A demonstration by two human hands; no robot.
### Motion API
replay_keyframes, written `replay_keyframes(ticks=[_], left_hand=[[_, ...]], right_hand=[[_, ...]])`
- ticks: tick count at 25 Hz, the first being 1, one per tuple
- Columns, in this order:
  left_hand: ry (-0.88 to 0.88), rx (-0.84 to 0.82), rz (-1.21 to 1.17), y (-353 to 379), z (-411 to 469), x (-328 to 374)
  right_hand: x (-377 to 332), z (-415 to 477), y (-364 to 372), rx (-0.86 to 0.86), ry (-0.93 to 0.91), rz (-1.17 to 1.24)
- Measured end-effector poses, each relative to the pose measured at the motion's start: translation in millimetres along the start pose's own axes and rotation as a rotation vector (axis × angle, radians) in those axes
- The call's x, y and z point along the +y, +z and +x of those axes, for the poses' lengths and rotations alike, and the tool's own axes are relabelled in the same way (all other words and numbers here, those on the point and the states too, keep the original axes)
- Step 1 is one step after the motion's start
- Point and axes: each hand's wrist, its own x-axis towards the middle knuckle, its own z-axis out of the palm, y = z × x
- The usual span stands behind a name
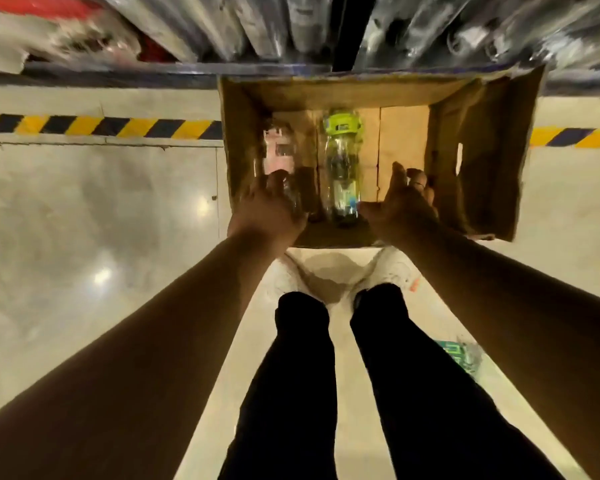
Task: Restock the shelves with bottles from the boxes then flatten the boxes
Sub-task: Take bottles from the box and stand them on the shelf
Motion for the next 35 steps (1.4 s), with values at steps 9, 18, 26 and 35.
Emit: replay_keyframes(ticks=[9,18,26,35], left_hand=[[-0.229,-0.115,-0.353,106,133,-58],[-0.405,-0.090,-0.594,132,163,-31],[-0.589,-0.059,-1.193,152,177,-13],[-0.377,-0.104,-1.221,56,51,21]], right_hand=[[-5,166,145,-0.140,0.103,0.238],[43,181,141,0.099,0.127,0.385],[57,184,146,0.082,0.121,0.488],[32,46,25,0.025,0.017,0.664]])
